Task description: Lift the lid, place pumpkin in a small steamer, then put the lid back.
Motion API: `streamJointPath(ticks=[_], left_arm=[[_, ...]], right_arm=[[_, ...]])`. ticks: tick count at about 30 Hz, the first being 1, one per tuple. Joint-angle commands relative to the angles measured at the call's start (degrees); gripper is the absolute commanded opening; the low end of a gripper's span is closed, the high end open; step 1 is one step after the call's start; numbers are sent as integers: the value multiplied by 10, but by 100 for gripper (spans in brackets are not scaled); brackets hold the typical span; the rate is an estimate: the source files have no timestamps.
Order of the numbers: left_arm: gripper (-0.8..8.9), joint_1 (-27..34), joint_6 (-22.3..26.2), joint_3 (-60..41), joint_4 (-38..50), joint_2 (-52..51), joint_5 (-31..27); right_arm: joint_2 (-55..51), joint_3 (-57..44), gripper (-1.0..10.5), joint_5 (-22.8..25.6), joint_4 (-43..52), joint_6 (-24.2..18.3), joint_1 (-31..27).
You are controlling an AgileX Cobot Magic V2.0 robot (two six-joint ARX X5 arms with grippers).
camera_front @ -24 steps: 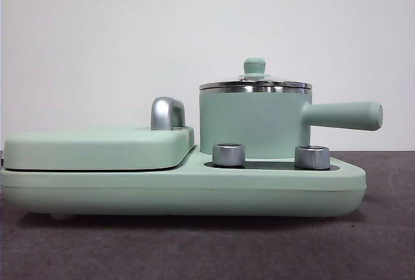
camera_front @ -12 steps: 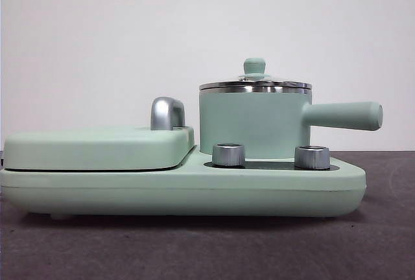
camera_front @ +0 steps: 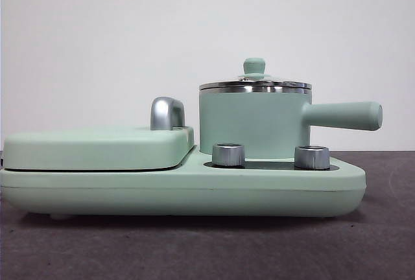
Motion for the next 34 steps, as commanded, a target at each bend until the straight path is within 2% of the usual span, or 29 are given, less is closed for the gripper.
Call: streamJointPath(ticks=[1, 22, 25, 28, 34], left_arm=[[6, 1, 9, -11, -2, -1, -1], [6, 1, 9, -11, -2, -1, -1], [6, 1, 9, -11, -2, -1, -1], [6, 1, 9, -11, -2, -1, -1], [6, 1, 9, -11, -2, -1, -1]], right_arm=[[2, 3, 10, 0, 6, -5, 4], [1, 1, 10, 0, 6, -5, -5], [1, -16, 10, -2, 21, -5, -41], [-10, -64, 10, 3, 76, -18, -102], [-51, -225, 10, 33, 244, -124, -212]])
